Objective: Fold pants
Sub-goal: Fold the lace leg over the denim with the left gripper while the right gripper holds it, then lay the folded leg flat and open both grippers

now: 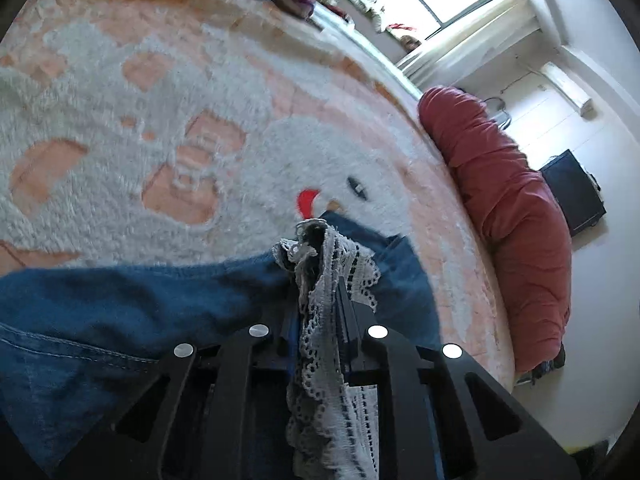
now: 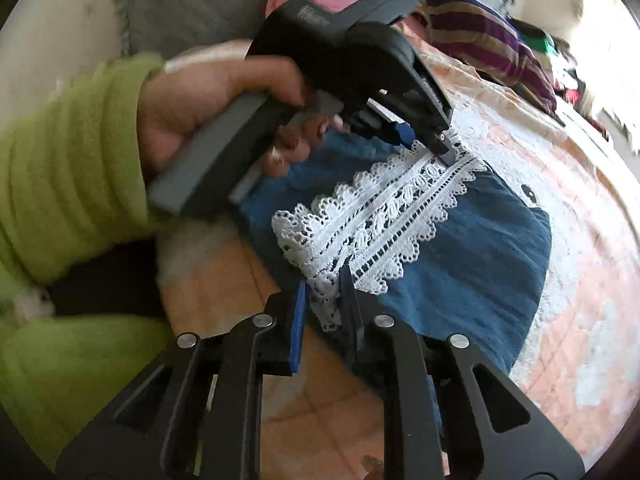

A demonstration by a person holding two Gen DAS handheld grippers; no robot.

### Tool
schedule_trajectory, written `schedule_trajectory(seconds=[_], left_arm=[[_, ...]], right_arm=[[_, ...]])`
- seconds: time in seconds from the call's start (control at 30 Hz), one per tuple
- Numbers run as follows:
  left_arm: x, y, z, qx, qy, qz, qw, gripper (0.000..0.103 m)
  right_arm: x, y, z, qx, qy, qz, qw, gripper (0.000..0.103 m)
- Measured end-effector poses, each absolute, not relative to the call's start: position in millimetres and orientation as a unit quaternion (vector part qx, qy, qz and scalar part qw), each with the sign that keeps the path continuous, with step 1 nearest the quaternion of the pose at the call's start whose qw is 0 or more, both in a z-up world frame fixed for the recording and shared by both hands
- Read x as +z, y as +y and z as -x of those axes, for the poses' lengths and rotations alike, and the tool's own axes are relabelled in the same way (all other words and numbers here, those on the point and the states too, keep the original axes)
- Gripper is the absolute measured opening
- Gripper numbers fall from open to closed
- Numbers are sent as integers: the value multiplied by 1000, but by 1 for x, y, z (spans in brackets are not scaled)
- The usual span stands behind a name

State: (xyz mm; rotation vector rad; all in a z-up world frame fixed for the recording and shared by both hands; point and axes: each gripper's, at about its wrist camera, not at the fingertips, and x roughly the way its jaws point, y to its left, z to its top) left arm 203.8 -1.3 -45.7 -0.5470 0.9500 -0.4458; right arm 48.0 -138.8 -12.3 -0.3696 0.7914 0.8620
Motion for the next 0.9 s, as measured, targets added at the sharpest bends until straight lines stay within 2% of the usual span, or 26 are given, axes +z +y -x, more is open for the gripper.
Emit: schedule_trajectory(seconds=[0.17, 0.37, 0.4, 0.43, 0.5, 0.9], left_arm=[[-42, 4, -204, -191, 440, 242, 844, 14], [-60, 16, -204, -188, 449, 264, 833, 24], [-58, 19, -201, -188, 446, 270, 832, 29], [-54, 23, -196, -190, 439, 274, 834, 39], [-43, 29, -183, -185, 429, 266, 843, 48], [-22, 34, -88, -187, 435, 252, 844, 49]], right_arm=[[-26, -116, -52, 412, 381, 182, 807, 10], [-22, -124, -51, 429, 384, 159, 802, 23], [-17, -130, -49, 431, 381, 152, 803, 24], [-13, -136, -47, 431, 377, 148, 806, 25], [-2, -149, -47, 423, 368, 136, 817, 32], [-5, -223, -71, 321, 384, 94, 860, 33]])
